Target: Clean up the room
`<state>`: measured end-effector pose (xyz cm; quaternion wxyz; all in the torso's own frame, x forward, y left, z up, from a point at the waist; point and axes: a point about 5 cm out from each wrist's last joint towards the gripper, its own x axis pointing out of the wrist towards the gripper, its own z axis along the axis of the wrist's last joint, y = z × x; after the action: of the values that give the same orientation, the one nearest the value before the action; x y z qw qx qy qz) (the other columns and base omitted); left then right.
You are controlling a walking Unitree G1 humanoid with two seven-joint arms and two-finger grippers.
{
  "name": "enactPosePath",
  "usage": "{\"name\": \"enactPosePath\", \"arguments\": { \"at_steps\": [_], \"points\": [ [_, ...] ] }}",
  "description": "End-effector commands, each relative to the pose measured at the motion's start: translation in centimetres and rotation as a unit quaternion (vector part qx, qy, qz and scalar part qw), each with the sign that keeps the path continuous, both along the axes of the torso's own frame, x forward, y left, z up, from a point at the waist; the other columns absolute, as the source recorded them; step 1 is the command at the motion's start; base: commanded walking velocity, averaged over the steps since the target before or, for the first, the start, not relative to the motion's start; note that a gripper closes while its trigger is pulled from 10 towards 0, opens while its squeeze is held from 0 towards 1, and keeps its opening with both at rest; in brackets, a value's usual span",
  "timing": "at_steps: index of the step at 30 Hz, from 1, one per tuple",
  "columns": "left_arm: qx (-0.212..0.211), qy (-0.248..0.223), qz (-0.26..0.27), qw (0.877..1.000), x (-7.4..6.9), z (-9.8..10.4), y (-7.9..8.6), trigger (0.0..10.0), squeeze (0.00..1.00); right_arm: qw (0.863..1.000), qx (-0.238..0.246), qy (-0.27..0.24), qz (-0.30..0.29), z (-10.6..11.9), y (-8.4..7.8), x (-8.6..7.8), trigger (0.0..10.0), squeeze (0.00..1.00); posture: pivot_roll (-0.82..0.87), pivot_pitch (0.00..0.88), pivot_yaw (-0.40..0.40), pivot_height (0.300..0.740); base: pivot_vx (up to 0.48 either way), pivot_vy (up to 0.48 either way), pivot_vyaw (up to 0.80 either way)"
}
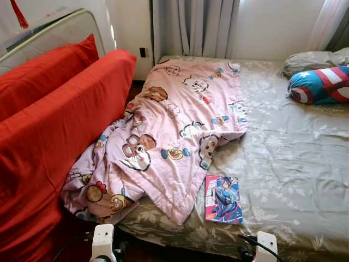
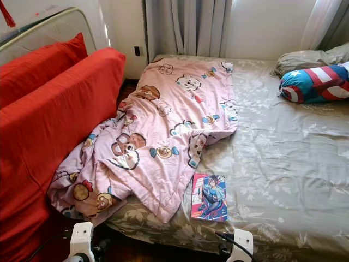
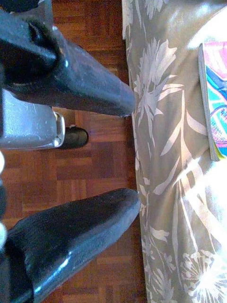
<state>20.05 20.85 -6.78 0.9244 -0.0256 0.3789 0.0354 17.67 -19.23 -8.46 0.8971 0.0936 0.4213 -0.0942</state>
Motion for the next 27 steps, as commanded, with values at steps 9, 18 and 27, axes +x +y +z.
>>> {"name": "enactPosePath", "arguments": {
  "at_steps": [9, 18, 27],
  "points": [
    [-0.003, 0.009, 0.009, 1.0, -0.6, -0.31, 0.18, 10.0, 0.0, 1.0, 0.005, 0.008, -0.006, -0.18, 0.02, -0.34, 10.0, 0.0, 0.02, 0.042, 0.0, 0.74, 0.202, 0.0, -0.29],
    [-0.003, 0.01, 0.008, 1.0, -0.59, -0.32, 0.13, 10.0, 0.0, 1.0, 0.003, 0.005, -0.007, -0.16, -0.09, -0.36, 10.0, 0.0, 0.02, 0.046, 0.001, 0.74, 0.273, 0.0, 0.0],
    [-0.001, -0.003, 0.009, 1.0, -0.35, -0.11, 0.24, 10.0, 0.0, 1.0, 0.004, -0.005, -0.004, 0.01, -0.02, -0.04, 10.0, 0.0, 0.01, 0.047, -0.001, 0.74, 0.24, 0.0, 0.0]
  ]
}}
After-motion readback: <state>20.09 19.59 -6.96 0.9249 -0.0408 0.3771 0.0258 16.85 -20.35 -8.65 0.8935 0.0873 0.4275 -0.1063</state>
